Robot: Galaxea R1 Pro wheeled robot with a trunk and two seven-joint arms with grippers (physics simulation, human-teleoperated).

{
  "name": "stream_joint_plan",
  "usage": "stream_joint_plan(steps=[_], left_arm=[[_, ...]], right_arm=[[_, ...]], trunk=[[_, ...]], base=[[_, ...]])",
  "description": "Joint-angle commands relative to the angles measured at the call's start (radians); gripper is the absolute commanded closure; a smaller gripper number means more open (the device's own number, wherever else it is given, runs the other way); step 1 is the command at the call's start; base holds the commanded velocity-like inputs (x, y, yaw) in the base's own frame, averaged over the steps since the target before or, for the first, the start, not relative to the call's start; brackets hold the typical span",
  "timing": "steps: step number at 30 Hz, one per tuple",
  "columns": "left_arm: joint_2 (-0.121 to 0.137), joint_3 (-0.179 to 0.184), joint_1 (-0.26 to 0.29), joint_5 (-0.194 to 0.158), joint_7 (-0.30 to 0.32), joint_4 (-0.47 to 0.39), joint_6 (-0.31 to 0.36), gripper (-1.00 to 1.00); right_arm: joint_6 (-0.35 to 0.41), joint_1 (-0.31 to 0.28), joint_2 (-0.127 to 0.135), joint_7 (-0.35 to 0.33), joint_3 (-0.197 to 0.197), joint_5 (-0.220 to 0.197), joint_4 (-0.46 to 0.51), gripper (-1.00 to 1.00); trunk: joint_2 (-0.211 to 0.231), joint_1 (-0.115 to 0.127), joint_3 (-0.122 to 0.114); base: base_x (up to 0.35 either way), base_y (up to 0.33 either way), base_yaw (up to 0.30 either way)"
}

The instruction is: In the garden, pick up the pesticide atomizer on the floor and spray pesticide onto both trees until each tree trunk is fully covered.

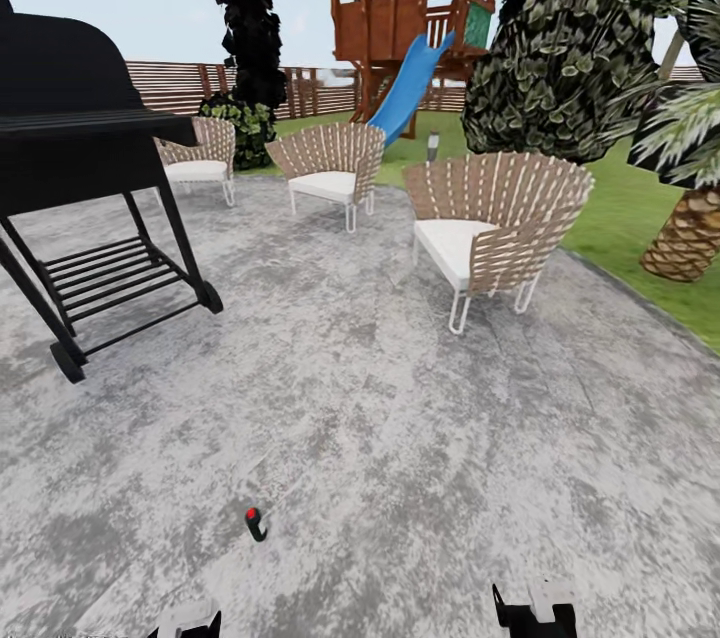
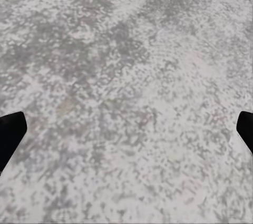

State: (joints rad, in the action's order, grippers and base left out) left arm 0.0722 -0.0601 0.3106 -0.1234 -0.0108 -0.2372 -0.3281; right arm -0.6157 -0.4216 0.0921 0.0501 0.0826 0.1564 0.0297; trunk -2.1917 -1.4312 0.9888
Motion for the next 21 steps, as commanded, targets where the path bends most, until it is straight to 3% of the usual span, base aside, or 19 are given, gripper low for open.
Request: stream_joint_plan(steps=[1,15,21], left_arm=[[0.0,0.0,0.001,-0.007,0.001,0.001,-0.003,-1.0],[0.0,0.0,0.001,-0.007,0.0,0.001,-0.003,-1.0],[0.0,0.0,0.001,-0.008,0.0,0.0,-0.003,-1.0]], right_arm=[[-0.002,0.0,0.0,0.004,0.008,0.011,-0.001,-1.0],[-0.002,0.0,0.0,0.003,0.008,0.011,-0.001,-1.0],[-0.002,0.0,0.0,0.002,0.008,0.011,-0.001,-1.0]], trunk=[[0.0,0.0,0.001],[0.0,0.0,0.001],[0.0,0.0,0.001]], base=[[0.151,-0.238,0.278],[0.033,-0.269,0.277],[0.18,-0.266,0.278]])
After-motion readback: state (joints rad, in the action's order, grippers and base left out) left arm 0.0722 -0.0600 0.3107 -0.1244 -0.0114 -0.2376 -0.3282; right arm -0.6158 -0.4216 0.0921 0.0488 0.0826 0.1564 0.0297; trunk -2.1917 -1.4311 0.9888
